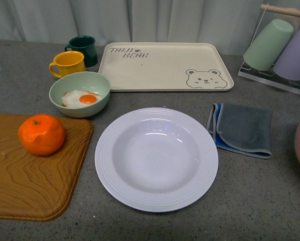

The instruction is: Place orange and plate with both arms

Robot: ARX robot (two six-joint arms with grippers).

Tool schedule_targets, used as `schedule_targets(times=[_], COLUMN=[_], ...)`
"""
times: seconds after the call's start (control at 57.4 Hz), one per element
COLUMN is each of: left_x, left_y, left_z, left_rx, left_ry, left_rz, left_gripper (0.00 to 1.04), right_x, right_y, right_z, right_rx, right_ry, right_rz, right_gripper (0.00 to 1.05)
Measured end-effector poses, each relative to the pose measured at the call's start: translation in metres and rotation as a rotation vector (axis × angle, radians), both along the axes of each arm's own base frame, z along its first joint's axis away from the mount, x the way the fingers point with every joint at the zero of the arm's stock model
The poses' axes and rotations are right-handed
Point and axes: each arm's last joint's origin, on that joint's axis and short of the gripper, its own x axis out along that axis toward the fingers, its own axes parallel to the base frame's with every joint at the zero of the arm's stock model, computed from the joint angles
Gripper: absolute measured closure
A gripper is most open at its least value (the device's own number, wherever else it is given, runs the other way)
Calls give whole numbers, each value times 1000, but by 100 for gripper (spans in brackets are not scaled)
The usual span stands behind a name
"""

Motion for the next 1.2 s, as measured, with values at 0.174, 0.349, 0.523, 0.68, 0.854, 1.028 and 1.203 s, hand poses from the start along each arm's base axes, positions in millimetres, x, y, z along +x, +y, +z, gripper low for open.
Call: schedule_targets(times=[0.174, 0.349, 0.523, 0.68, 0.854, 1.028, 1.203], left_x=[0, 0, 0, 0, 0, 0, 0], left_y=[0, 0, 0, 0, 0, 0, 0], left_z=[0, 0, 0, 0, 0, 0, 0], left_rx=[0, 0, 0, 0, 0, 0, 0], left_ry=[0, 0, 0, 0, 0, 0, 0], left_rz=[0, 0, 0, 0, 0, 0, 0], left_gripper=[7, 7, 7, 7, 7, 7, 7], right_x=[0, 0, 0, 0, 0, 0, 0], right_y=[0, 0, 0, 0, 0, 0, 0], right_z=[0, 0, 0, 0, 0, 0, 0], right_rx=[0, 0, 0, 0, 0, 0, 0], right_ry=[0, 0, 0, 0, 0, 0, 0], right_rz=[0, 0, 0, 0, 0, 0, 0], right_gripper=[9, 9, 9, 9, 9, 9, 9])
